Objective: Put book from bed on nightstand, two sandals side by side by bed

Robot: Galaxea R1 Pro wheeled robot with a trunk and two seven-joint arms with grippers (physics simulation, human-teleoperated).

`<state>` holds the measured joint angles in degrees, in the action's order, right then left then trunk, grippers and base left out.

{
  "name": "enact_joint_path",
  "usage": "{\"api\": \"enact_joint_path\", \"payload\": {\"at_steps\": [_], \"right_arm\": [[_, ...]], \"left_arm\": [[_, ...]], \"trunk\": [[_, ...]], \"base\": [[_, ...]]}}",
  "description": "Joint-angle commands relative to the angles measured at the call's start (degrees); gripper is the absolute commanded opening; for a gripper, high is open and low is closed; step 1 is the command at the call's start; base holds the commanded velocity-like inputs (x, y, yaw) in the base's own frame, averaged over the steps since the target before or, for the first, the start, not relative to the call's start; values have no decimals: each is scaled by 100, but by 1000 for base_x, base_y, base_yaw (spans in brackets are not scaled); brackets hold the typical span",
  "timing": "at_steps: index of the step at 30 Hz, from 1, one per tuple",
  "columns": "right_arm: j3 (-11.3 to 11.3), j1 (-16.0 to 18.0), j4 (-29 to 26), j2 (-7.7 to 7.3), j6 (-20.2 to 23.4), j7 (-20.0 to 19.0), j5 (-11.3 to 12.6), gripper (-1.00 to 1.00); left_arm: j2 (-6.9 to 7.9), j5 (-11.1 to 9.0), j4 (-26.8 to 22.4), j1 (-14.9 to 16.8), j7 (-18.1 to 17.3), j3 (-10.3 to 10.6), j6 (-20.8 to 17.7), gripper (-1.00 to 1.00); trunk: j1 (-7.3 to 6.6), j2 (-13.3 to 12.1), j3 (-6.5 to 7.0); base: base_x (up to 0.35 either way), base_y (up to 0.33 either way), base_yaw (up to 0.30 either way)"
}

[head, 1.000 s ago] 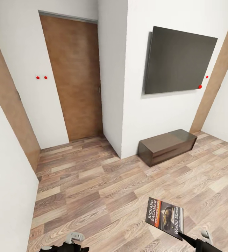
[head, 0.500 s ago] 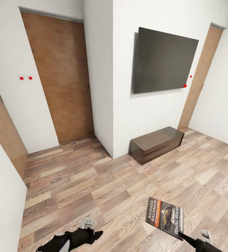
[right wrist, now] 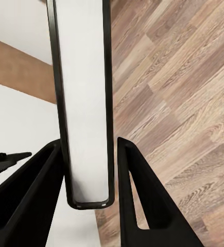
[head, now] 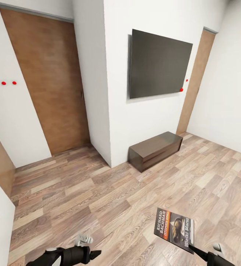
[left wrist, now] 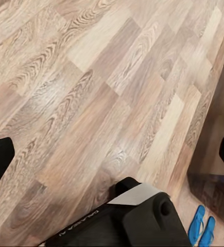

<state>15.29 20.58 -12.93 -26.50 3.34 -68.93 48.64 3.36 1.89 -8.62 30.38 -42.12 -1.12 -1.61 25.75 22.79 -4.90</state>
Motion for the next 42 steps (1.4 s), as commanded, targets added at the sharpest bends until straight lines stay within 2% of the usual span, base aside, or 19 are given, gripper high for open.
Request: {"api": "enact_joint_path", "payload": {"at_steps": [1, 4, 10, 42], "right_arm": [[36, 8, 0, -4, 35, -18, 63, -100], [35, 8, -4, -4, 35, -30, 66, -100], [35, 9, -2, -4, 35, -24, 67, -100], [35, 8, 1, -4, 35, 12, 58, -100]], "left_arm": [[31, 180, 40, 3, 16, 7, 72, 100], [75, 321, 78, 3, 41, 34, 143, 100], [80, 373, 87, 3, 45, 47, 159, 100], [85, 355, 97, 3, 68, 27, 161, 100]], "trunk": [[4, 13, -13], [4, 13, -13], [4, 13, -13], [4, 13, -13]], "base": [[0, 0, -193], [0, 0, -193], [0, 0, -192], [0, 0, -194]]}}
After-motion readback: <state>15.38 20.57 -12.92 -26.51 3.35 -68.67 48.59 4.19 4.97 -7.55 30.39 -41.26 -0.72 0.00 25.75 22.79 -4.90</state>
